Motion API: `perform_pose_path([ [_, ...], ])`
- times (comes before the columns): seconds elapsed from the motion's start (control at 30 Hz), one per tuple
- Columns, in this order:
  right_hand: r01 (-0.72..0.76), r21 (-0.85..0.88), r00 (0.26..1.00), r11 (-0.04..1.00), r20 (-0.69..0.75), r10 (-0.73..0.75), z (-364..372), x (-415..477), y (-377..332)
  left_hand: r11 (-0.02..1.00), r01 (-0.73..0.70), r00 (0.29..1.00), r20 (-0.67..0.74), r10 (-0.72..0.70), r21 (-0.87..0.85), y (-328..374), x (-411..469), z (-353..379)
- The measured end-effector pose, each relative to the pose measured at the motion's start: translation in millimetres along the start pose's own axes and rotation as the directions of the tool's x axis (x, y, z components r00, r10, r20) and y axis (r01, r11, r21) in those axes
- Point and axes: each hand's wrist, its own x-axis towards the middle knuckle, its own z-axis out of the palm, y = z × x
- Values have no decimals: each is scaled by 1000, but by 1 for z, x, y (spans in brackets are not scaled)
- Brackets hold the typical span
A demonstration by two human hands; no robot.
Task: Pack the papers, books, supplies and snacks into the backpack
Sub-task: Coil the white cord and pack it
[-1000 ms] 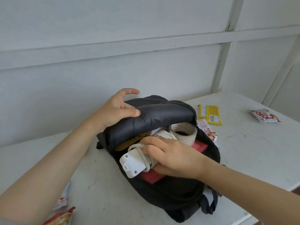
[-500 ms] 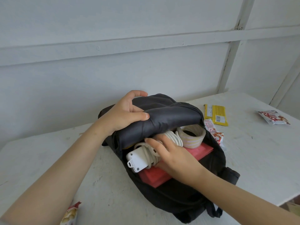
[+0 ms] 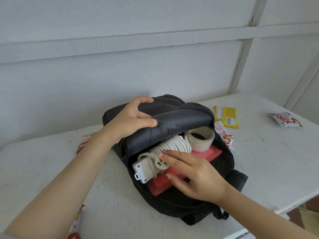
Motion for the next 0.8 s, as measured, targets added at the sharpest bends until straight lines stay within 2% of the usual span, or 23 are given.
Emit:
perform_pose_path([
  [0.17, -106, 67, 954, 992, -275, 121, -26, 11, 3, 998, 15, 998, 62, -18, 55, -2, -4, 5],
  [0.27, -335, 60, 881, 940, -334, 335, -44, 28, 18, 990, -6, 999, 44, -1, 139, -7, -6, 12],
  [0.33, -501, 57, 812, 863, -313, 492, -52, 37, 29, 974, 63, 998, -26, -58, 219, -6, -7, 15],
  [0.37, -569, 74, 772, 819, -296, 563, -55, 41, 34, 972, 122, 992, -64, -111, 203, -4, -8, 17],
  [0.43, -669, 204, 672, 715, -246, 698, -61, 44, 46, 980, 192, 976, -117, -186, 44, 1, -12, 20],
  [0.47, -684, 320, 620, 655, -218, 754, -63, 44, 50, 982, 179, 974, -128, -186, -67, 3, -16, 21],
  [0.53, -617, 557, 548, 556, -203, 812, -69, 43, 56, 952, 90, 987, -101, -124, -293, 8, -28, 25],
  [0.6, -537, 674, 517, 507, -212, 829, -77, 39, 56, 922, 69, 997, 0, -74, -381, 16, -39, 31],
  [0.67, -527, 683, 529, 506, -203, 824, -82, 32, 56, 954, 83, 991, 121, -50, -288, 16, -47, 43],
  [0.7, -535, 672, 541, 512, -193, 819, -81, 28, 55, 984, 44, 987, 162, -16, -173, 14, -53, 50],
  [0.77, -580, 604, 573, 546, -174, 801, -74, 15, 54, 973, -181, 963, 227, 146, 141, 3, -66, 68],
  [0.8, -619, 526, 597, 583, -167, 784, -69, 6, 54, 899, -314, 940, 234, 249, 306, -6, -75, 77],
])
